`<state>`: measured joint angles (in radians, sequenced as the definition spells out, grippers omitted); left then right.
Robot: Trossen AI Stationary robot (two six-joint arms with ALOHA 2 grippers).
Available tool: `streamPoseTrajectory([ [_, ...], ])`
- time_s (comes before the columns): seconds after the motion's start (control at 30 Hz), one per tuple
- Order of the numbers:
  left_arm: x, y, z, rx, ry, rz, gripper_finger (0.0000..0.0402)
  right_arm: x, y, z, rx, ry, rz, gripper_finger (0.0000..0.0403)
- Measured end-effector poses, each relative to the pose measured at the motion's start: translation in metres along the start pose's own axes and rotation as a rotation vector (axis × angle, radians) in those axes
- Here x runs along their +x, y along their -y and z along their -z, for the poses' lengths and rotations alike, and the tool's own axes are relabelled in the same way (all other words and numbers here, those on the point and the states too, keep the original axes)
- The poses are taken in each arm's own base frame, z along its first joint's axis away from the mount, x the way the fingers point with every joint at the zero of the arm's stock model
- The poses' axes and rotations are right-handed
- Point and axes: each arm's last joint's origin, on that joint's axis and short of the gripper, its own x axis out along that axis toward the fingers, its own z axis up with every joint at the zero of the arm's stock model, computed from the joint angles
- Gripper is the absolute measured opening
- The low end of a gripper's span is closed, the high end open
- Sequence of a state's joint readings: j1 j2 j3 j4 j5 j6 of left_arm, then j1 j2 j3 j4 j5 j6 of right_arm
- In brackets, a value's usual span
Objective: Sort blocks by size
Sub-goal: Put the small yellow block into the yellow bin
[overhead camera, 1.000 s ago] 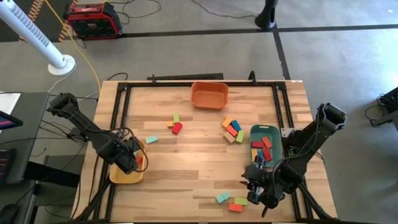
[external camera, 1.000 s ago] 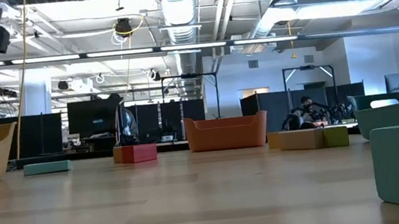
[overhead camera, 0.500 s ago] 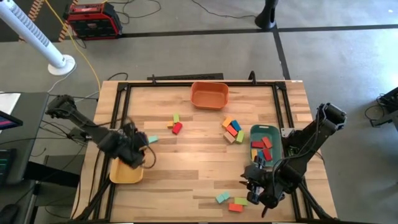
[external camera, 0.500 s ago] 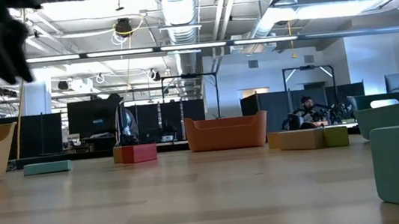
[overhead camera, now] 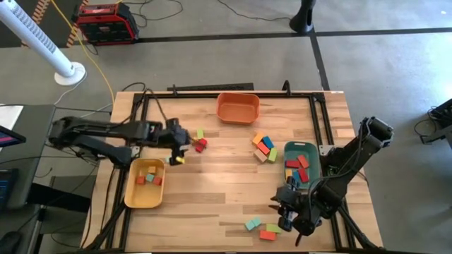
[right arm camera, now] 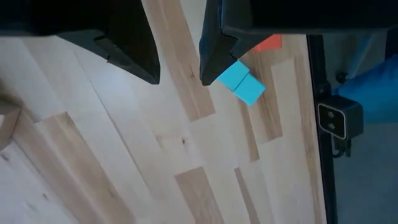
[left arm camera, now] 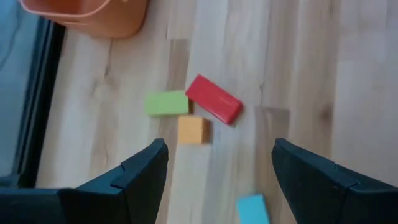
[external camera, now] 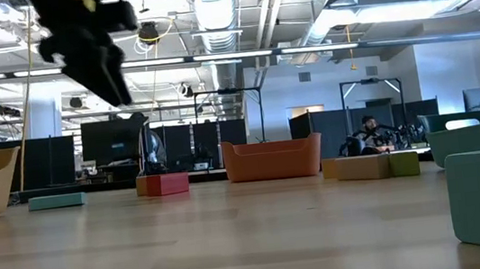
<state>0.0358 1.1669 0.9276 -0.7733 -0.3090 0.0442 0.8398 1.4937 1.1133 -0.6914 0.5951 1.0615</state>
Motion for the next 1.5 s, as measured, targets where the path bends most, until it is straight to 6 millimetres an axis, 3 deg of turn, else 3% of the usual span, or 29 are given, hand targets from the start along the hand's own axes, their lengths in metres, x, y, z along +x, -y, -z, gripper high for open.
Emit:
streamPoseTrajectory([
  [0.27, 0.051, -0.027, -0.005, 0.035, -0.111, 0.004, 0.0275, 0.000, -0.004, -0.003, -0.027, 0.055, -0.019, 0.0155],
  [0.53, 0.099, -0.035, 0.004, 0.092, -0.276, 0.043, 0.0275, -0.001, -0.006, -0.003, -0.037, 0.062, -0.034, 0.0155],
  [0.8, 0.117, -0.038, 0.001, 0.121, -0.247, 0.052, 0.0275, -0.002, -0.007, -0.002, -0.037, 0.066, -0.043, 0.0155],
  [1.03, 0.133, -0.050, 0.013, 0.047, -0.306, 0.149, 0.0274, -0.002, -0.007, -0.002, -0.038, 0.067, -0.040, 0.0155],
  [1.23, 0.150, -0.049, 0.017, 0.027, -0.337, 0.188, 0.0270, 0.000, -0.006, -0.001, -0.040, 0.086, -0.028, 0.0155],
  [1.5, 0.153, -0.047, 0.017, 0.043, -0.324, 0.201, 0.0183, 0.007, -0.003, 0.006, -0.030, 0.090, -0.036, 0.0156],
])
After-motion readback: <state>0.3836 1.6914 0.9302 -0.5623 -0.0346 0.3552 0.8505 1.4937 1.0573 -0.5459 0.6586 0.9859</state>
